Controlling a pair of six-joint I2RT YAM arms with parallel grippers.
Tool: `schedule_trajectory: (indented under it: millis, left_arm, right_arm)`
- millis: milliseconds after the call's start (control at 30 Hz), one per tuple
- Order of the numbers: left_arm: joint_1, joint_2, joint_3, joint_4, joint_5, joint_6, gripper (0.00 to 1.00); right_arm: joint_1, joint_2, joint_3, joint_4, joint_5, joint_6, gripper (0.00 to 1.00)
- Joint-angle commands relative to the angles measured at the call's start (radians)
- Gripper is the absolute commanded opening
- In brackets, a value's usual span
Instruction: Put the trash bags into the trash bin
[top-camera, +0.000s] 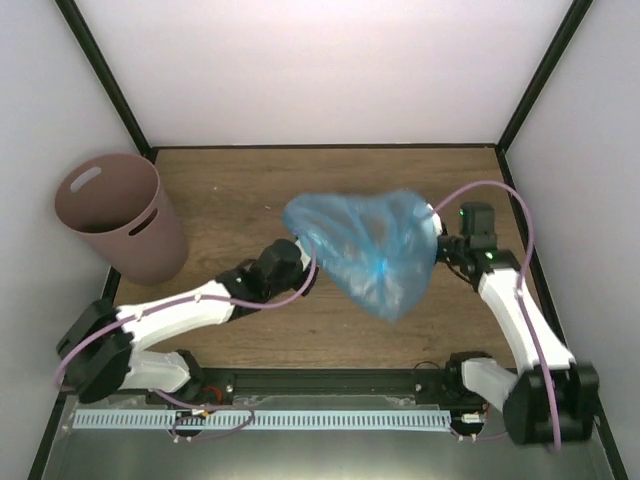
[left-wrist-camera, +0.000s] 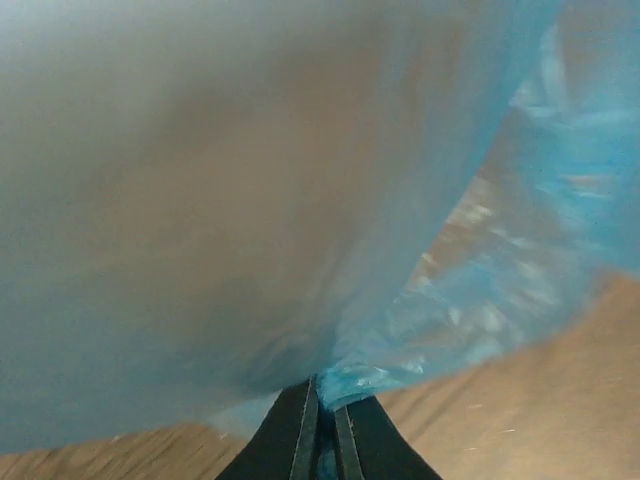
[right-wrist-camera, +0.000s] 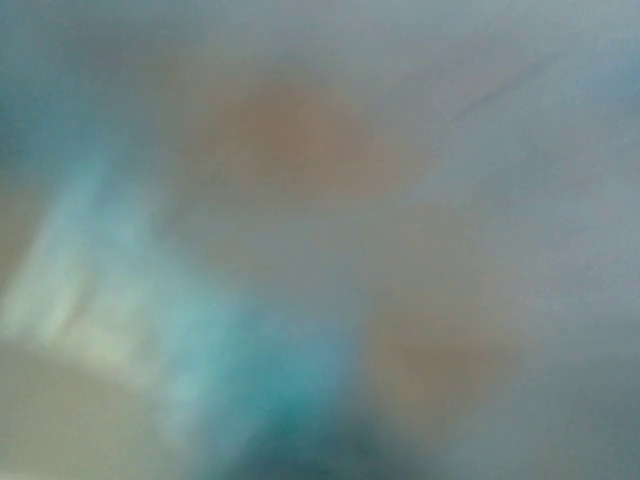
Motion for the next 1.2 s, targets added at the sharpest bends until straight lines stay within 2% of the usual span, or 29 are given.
schedule_trajectory:
  millis: [0,167,300,400,533,633,733,767,800,833,900,1000,1067,1167]
  left_arm:
    - [-0.091,-0.23,0.054,0.04,-0.026,-0.057,0.04]
    - [-0.14,-0.376,0.026,-0.046,0.015,-0.134,0.04]
    - [-0.15,-0.459,0.049,-0.043,-0.057,-0.101,0.04]
    - [-0.151,-0.445,0.14,0.003,-0.102,0.026,0.04]
    - [-0.152,-0.325,0.374,0.105,-0.18,0.28,0.04]
    - [-0.151,-0.221,0.497,0.303,-0.233,0.471,0.04]
    - [-0.125,-0.082,0.559,0.497,-0.329,0.658,0.04]
    - [-0.085,-0.021,0.594,0.5,-0.376,0.652,0.04]
    - [-0.019,0.05,0.648,0.421,-0.423,0.566,0.04]
    - [0.047,0.112,0.71,0.269,-0.423,0.439,0.04]
    - [0.155,0.175,0.728,0.056,-0.318,0.202,0.04]
    - [0.171,0.142,0.536,0.024,-0.226,0.049,0.04]
    - [0.169,0.086,0.408,0.033,-0.091,-0.019,0.04]
    - [0.151,-0.002,0.291,0.035,-0.017,-0.078,0.04]
  right_arm:
    - [0.004,-0.295,0.09,-0.163,-0.282,-0.128,0.01]
    - [0.004,-0.359,0.165,-0.393,-0.348,-0.196,0.01]
    - [0.004,-0.408,0.215,-0.304,-0.287,-0.128,0.01]
    - [0.004,-0.352,0.347,-0.219,-0.268,-0.092,0.01]
    - [0.004,-0.186,0.617,-0.098,-0.288,-0.009,0.01]
    - [0.004,-0.039,0.845,0.028,-0.277,0.121,0.01]
    - [0.003,0.084,0.921,0.179,-0.18,0.233,0.01]
    - [0.002,0.122,0.903,0.227,-0.105,0.27,0.01]
    - [0.002,0.184,0.903,0.236,-0.034,0.298,0.01]
    - [-0.002,0.256,0.923,0.178,0.006,0.303,0.01]
    - [-0.017,0.371,0.917,0.033,0.003,0.282,0.01]
    - [-0.023,0.366,0.651,0.01,-0.008,0.294,0.01]
    - [-0.023,0.296,0.467,0.051,-0.058,0.291,0.01]
    - [-0.023,0.176,0.308,0.077,-0.089,0.293,0.01]
